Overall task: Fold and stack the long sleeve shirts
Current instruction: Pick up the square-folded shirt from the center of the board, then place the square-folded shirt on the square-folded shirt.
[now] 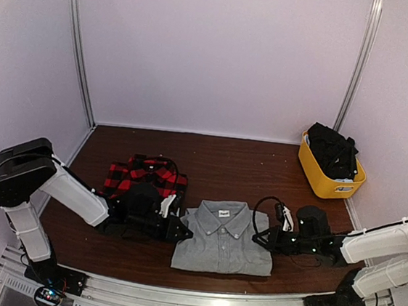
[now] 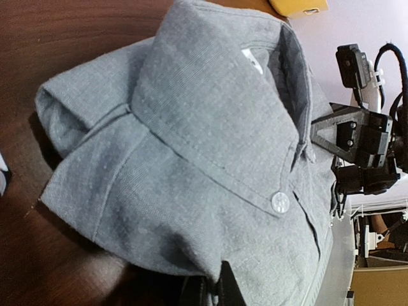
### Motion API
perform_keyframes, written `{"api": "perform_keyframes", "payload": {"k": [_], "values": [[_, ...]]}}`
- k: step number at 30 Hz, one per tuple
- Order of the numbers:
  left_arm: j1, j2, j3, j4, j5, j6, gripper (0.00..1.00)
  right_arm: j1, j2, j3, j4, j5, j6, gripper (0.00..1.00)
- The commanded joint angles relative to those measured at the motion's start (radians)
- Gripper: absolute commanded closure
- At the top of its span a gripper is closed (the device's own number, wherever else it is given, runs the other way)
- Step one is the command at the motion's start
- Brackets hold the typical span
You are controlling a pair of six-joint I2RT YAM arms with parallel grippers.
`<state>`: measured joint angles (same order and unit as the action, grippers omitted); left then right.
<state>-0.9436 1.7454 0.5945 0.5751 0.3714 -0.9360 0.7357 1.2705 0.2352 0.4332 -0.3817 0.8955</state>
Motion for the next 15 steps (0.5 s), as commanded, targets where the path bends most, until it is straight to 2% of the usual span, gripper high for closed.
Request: {"api": "perform_keyframes", "payload": {"k": [1, 8, 15], "values": [[0.001, -0.079, 0.043, 0.024, 0.03, 0.04, 1.0, 0.008, -0.085, 0.035, -0.064, 0.015, -0.002, 1.0], [0.022, -0.204, 0.164, -0.21, -0.017, 0.13, 1.0, 0.009, -0.186, 0.167, -0.236, 0.043, -0.037, 1.0], [0.148, -0.324, 0.237, -0.418, -0.02, 0.219, 1.0, 0.01, -0.159, 0.339, -0.325, 0.07, -0.08, 1.0]]}}
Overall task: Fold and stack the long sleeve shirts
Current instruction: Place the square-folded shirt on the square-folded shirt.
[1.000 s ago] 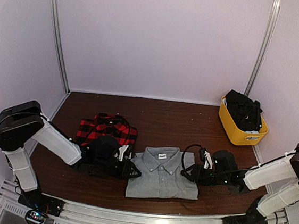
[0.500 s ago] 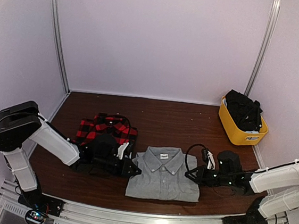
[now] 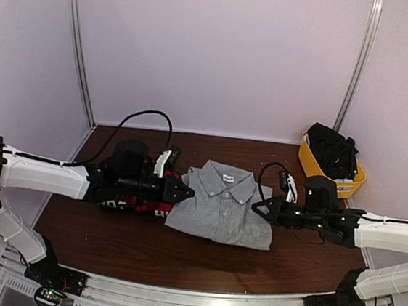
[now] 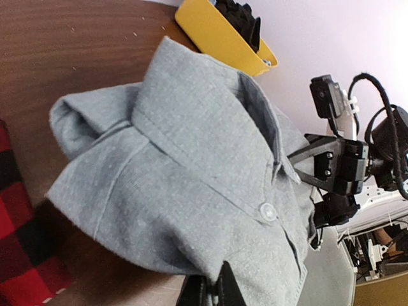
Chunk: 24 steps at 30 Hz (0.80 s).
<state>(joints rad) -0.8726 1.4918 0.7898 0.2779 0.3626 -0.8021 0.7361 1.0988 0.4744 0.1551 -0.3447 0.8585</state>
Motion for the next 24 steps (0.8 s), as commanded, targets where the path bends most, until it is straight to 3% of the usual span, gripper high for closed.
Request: {"api": "perform_keyframes", "payload": {"k": [1, 12, 24], "values": [[0.105, -0.09, 0.046, -0.145, -0.008, 0.097, 1.0, 0.009, 0.027, 0.126, -0.052, 0.038, -0.05, 1.0], [0.486, -0.254, 0.048, -0.44, -0.024, 0.285, 1.0, 0.013, 0.466, 0.462, 0.117, -0.013, -0.068, 1.0], [0.829, -0.216, 0.056, -0.557, -0.1, 0.417, 1.0, 0.085, 0.956, 0.873, 0.212, -0.055, -0.047, 1.0]]}}
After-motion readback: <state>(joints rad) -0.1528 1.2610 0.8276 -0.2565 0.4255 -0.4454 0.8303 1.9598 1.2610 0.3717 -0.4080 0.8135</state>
